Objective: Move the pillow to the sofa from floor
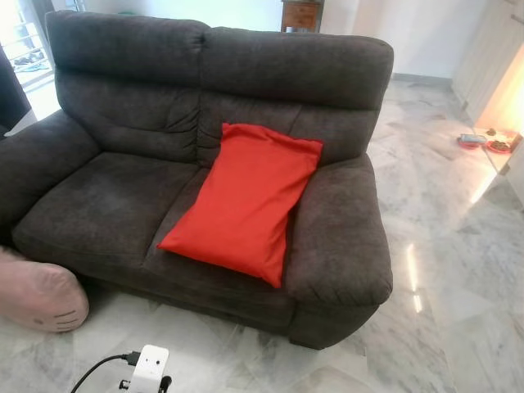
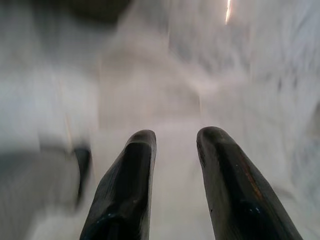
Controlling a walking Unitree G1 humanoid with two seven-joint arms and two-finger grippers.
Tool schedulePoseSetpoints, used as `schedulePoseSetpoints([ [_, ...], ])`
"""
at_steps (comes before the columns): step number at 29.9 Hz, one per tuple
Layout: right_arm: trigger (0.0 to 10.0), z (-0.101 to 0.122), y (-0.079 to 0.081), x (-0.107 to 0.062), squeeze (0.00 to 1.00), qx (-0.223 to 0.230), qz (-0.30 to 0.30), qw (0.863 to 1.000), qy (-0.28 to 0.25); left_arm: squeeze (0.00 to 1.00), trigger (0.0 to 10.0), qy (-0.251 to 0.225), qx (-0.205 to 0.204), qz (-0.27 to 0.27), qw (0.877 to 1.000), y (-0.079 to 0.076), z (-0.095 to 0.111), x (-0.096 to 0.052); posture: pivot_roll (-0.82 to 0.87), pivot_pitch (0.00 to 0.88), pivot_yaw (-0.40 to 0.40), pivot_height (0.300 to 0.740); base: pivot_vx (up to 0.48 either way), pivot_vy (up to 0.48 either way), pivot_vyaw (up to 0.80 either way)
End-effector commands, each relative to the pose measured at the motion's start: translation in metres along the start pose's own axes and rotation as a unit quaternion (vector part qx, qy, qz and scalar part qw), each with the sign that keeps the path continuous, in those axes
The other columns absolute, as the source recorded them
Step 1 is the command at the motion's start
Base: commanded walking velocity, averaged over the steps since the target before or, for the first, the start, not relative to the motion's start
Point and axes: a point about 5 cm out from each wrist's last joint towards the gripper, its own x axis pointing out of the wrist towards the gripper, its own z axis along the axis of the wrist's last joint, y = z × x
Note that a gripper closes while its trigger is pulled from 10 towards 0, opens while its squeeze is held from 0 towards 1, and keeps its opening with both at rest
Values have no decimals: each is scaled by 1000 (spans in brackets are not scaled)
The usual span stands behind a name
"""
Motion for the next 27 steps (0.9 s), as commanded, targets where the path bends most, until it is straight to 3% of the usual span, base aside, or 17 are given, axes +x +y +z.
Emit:
schedulePoseSetpoints([
  [1, 10000, -7, -3, -1, 0, -10, -8, 1000, 21, 0, 10000, 4, 0, -11, 1000, -6, -7, -3, 7, 0, -40, 740, 0, 0, 0],
  [9, 10000, -1, 5, 0, 0, 9, 9, 1000, 6, 0, 10000, -3, 7, -28, 1000, -18, -8, -4, -11, 0, -23, 740, 0, 0, 0],
  [16, 10000, 14, 22, 4, 0, 19, 30, 999, -15, 0, 10000, -22, -18, 5, 1000, -4, 0, -2, 54, 0, -72, 740, 0, 0, 0],
  [27, 10000, 1, 46, -1, 0, 21, 49, 999, -1, 0, 10000, -48, -22, 30, 998, 11, 4, -4, 126, 0, -101, 740, 0, 0, 0],
])
